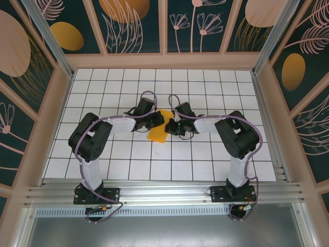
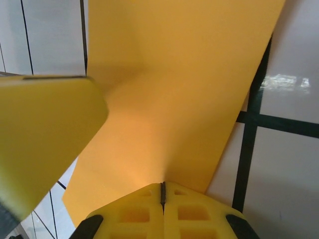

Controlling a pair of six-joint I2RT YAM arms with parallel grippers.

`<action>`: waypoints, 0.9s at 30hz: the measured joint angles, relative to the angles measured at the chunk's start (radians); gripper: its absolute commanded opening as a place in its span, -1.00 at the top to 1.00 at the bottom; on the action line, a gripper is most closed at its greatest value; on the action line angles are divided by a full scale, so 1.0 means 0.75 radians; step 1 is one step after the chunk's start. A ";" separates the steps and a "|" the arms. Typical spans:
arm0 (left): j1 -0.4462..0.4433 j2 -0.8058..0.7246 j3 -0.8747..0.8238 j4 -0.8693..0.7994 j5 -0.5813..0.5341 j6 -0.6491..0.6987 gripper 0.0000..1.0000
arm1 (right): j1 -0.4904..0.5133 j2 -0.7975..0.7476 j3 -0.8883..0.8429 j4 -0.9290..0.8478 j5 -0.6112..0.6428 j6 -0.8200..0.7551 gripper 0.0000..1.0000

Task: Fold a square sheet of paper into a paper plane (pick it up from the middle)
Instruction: Fold the square sheet of paper in half at the center of the table.

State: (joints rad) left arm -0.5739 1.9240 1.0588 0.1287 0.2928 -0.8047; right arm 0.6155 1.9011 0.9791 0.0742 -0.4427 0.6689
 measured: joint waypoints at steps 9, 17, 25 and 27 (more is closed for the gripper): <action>0.000 0.103 0.058 -0.020 0.012 0.026 0.87 | 0.000 -0.003 -0.009 0.019 -0.005 -0.001 0.94; 0.000 0.113 0.078 -0.038 0.003 0.026 0.88 | 0.046 -0.031 -0.051 0.033 -0.005 0.001 0.95; 0.000 0.114 0.080 -0.039 -0.008 0.025 0.88 | 0.106 -0.031 -0.070 0.078 0.010 0.029 0.94; 0.000 0.114 0.080 -0.039 -0.008 0.025 0.89 | 0.117 -0.031 -0.071 0.082 0.012 0.031 0.94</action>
State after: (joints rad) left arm -0.5739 2.0098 1.1187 0.0994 0.2871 -0.7856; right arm 0.7036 1.8778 0.9260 0.1360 -0.4335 0.6918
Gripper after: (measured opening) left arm 0.057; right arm 0.048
